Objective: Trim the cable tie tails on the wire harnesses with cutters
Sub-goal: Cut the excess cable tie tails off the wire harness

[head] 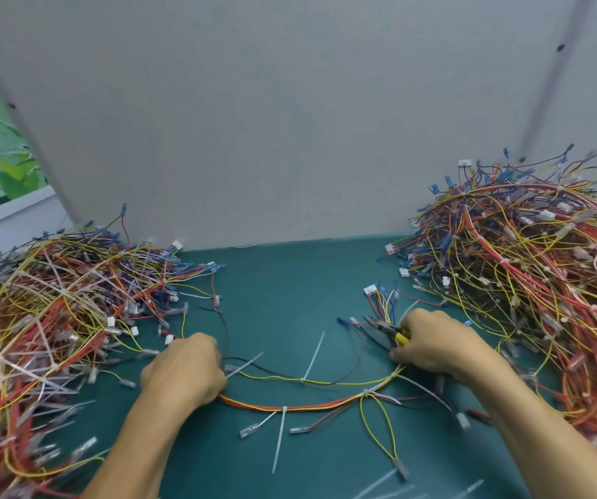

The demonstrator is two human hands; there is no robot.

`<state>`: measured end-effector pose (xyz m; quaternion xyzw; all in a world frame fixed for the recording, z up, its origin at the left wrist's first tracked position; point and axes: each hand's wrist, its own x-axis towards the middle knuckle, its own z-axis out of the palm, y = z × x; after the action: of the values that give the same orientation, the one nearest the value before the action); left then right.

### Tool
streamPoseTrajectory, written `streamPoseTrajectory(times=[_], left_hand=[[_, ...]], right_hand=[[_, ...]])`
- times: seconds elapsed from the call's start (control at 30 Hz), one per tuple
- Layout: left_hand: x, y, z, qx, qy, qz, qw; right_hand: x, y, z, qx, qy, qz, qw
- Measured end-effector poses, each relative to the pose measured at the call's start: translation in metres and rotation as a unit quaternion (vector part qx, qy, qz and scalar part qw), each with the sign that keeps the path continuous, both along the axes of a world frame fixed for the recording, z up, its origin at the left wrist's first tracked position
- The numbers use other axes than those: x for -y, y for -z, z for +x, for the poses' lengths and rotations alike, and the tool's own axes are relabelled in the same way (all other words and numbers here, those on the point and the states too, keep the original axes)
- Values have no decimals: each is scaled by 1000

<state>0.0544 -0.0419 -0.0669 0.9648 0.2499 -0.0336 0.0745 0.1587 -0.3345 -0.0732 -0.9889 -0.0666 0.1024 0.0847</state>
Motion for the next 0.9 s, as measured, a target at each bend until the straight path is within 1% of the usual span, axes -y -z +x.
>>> streamPoseTrajectory(times=[0.1,0.17,0.27,0.33,0.4,0.5,0.57,0.63,0.7,0.77,0.83,0.87,0.9], left_hand=[[5,-3,-1,13,45,16,999],[7,-2,2,64,118,-6,991],[18,3,6,159,246,-85,952],[31,10,8,153,324,-113,927],[42,20,10,120,377,-97,913],[48,28,13,121,397,-78,906],[45,22,21,145,399,-23,905],[43,7,32,193,394,42,898],[41,-8,47,255,388,95,880],[43,-17,59,307,374,105,869],[47,-20,66,329,373,110,861],[49,-17,70,328,371,110,862],[51,-10,74,308,357,92,877]], right_hand=[[1,1,0,-3,-8,2,1000],[1,1,0,1,-10,4,1000],[1,1,0,2,-8,9,1000],[1,0,-1,4,-7,8,1000],[1,-1,-2,4,-7,9,1000],[1,-3,-4,-2,-6,14,1000],[1,-4,-4,-6,-6,16,1000],[2,-5,-5,-16,-8,24,1000],[5,-7,-4,-28,-11,51,998],[10,-10,-3,-49,-14,95,994],[15,-14,-2,-68,-16,122,990],[17,-16,-2,-72,-16,125,989],[18,-17,-2,-74,-17,123,990]])
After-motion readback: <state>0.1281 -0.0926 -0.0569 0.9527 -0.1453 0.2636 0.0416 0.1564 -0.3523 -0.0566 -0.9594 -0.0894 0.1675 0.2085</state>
